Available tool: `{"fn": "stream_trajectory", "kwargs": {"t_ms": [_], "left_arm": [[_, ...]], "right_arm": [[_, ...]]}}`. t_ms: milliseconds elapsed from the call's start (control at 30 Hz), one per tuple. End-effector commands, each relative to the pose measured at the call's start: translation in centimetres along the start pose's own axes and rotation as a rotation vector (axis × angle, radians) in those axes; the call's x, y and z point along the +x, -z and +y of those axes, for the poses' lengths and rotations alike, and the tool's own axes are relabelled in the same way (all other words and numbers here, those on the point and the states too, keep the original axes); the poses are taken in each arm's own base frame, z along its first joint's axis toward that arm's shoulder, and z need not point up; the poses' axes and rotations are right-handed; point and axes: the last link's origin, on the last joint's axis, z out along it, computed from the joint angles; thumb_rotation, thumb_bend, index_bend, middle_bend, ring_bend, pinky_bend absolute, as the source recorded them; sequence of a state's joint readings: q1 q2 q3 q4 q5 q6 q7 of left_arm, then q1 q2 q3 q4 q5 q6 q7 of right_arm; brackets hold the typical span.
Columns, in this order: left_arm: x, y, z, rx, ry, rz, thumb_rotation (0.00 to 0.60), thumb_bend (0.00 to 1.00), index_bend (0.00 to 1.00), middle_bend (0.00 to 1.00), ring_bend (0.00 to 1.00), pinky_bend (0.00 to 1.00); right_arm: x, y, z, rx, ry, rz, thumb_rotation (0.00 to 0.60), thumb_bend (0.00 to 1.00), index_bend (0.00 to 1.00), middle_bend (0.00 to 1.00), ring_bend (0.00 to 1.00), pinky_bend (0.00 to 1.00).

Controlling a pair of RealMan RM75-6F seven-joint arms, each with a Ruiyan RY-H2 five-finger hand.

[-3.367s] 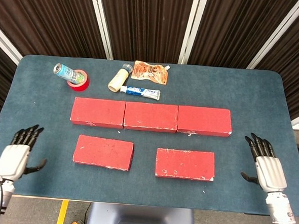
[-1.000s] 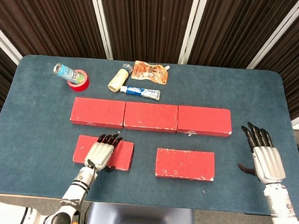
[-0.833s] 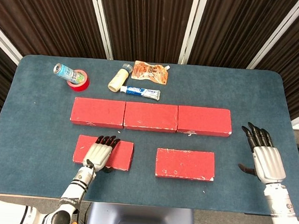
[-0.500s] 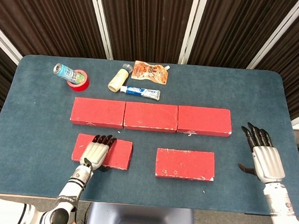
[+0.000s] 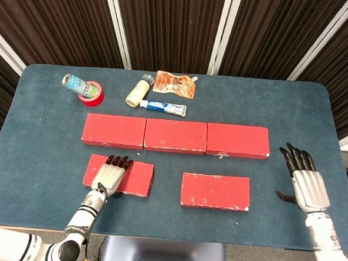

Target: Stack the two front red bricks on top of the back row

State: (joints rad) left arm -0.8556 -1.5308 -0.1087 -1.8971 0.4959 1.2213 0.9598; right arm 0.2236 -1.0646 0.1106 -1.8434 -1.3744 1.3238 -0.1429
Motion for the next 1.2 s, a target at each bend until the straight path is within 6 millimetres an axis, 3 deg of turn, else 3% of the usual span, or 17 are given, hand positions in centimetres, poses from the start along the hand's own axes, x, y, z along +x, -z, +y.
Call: {"fn": "stream_trajectory", "kwargs": {"t_ms": [33, 967, 1200], "left_arm": [[-0.2, -0.1, 0.0, 0.005, -0.012, -0.014, 0.600, 0.23, 0.00, 0.00, 0.00, 0.00], [-0.1, -1.5, -1.0, 0.039, 0.032, -0.055, 0.600, 0.23, 0.00, 0.00, 0.00, 0.00], [0.0, -1.0, -1.5, 0.052, 0.029, -0.060, 0.600, 0.23, 0.00, 0.00, 0.00, 0.07]], "right_arm": [[0.0, 0.1, 0.0, -0.001, 0.002, -0.002, 0.600, 0.00, 0.00, 0.08, 0.05, 0.00], [0.0, 0.4, -0.1, -0.010, 0.016, -0.018, 0.600, 0.00, 0.01, 0.08, 0.05, 0.00], [-0.2, 0.3, -0.4, -0.004, 0.018, -0.023, 0.600, 0.00, 0.03, 0.08, 0.05, 0.00]]}}
